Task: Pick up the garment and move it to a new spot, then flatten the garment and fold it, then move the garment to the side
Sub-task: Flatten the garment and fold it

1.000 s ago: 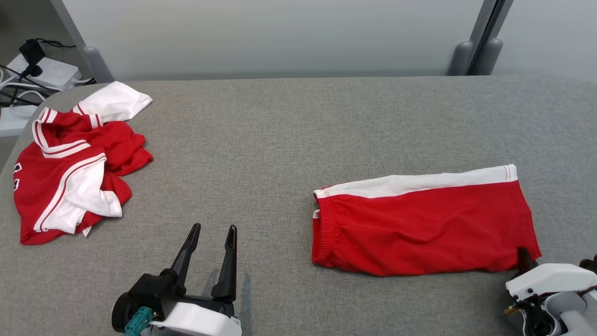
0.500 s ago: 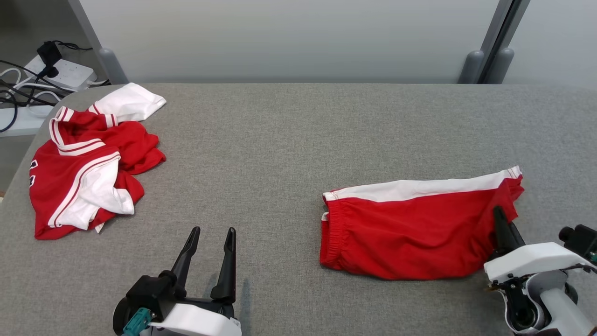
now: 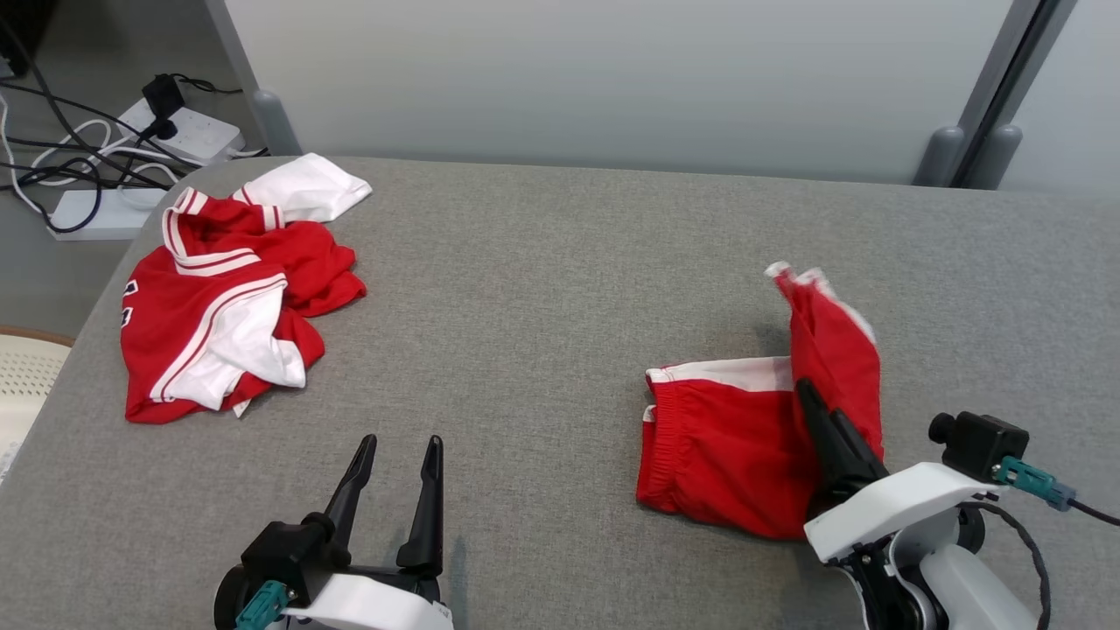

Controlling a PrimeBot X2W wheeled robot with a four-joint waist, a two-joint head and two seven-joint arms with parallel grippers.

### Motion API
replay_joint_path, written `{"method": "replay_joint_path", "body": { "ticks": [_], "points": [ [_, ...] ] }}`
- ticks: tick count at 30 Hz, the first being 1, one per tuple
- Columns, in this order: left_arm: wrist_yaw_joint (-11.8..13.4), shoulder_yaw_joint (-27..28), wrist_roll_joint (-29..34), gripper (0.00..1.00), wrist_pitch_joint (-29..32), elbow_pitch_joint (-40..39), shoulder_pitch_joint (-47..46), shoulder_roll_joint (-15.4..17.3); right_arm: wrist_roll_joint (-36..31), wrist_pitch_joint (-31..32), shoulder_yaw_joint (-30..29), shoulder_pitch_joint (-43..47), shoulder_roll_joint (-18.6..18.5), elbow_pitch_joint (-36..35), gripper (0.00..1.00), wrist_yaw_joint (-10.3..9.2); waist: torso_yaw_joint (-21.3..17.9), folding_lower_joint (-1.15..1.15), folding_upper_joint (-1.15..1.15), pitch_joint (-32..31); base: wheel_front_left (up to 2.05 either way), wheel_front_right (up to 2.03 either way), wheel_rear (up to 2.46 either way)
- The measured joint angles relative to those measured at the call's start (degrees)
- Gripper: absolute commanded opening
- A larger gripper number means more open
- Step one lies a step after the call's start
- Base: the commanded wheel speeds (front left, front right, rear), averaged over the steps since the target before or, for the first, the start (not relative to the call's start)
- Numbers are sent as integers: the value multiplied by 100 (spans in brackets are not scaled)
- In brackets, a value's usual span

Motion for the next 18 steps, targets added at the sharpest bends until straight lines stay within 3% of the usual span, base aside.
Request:
{"method": "replay_joint_path", "body": {
  "ticks": [18],
  "points": [
    [0,-48,-38,100,0,32,12,0,-500,443,538,174,352,80,0,0,538,0,0,28,0,0,0]
  ]
}}
